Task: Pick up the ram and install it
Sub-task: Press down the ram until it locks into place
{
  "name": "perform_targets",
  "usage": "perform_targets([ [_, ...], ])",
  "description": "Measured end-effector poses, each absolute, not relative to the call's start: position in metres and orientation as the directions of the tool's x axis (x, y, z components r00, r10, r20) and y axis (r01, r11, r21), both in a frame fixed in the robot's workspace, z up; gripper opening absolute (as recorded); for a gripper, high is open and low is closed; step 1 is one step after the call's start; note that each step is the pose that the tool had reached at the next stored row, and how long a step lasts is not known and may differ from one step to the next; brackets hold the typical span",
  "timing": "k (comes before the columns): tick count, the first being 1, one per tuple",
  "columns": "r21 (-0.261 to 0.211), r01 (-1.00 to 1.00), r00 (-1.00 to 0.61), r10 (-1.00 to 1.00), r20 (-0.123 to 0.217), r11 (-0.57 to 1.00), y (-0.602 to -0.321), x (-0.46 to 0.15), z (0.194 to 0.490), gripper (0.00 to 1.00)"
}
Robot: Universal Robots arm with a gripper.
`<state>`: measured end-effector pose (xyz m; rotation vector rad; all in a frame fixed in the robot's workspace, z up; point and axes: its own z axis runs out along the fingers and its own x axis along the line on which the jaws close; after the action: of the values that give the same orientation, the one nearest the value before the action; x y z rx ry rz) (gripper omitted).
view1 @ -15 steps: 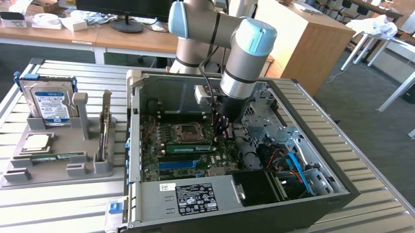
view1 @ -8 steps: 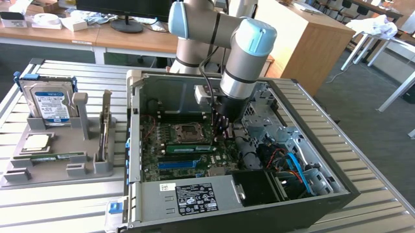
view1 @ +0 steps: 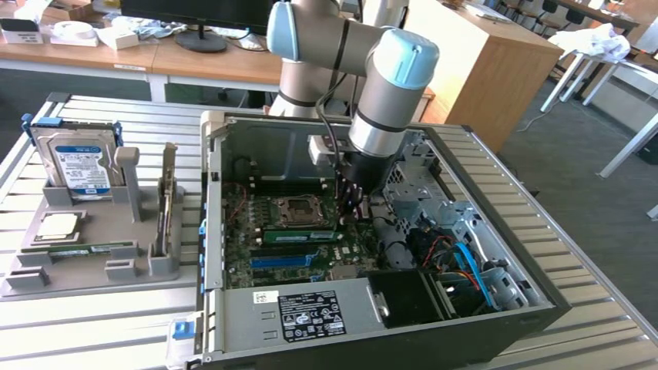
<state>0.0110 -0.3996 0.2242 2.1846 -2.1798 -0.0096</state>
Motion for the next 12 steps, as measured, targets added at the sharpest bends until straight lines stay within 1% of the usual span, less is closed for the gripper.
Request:
perform_targets([
  [12, 0.046, -0.999, 0.003, -0.999, 0.036, -0.002, -0.400, 0.011, 0.247, 0.10],
])
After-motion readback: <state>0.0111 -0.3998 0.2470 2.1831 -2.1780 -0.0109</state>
